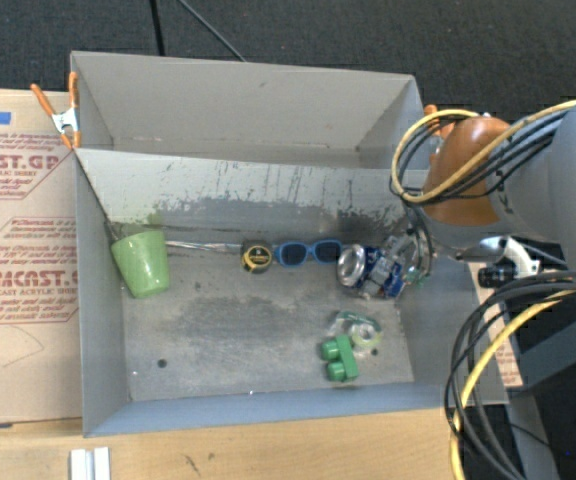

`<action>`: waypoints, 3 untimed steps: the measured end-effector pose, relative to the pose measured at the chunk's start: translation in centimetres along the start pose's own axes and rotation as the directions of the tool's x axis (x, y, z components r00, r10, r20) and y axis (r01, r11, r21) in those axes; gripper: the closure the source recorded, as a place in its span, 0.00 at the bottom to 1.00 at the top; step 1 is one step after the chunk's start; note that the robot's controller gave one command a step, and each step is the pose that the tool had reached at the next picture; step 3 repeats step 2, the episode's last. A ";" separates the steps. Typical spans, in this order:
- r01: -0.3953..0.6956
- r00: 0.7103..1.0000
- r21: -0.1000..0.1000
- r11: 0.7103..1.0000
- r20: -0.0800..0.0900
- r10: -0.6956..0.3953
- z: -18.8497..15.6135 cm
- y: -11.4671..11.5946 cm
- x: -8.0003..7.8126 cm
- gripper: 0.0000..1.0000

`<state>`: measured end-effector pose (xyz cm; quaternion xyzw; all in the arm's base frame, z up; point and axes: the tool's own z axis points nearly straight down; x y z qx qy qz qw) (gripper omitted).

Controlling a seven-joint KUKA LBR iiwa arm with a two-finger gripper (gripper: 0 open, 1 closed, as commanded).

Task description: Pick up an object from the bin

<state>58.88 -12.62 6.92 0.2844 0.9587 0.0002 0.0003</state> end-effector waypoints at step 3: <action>0.002 1.000 -0.003 1.000 0.006 -0.002 -11.6 0.3 -0.3 1.00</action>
Offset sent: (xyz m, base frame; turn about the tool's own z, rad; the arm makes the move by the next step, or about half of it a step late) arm 0.0001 0.0000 0.0702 0.0000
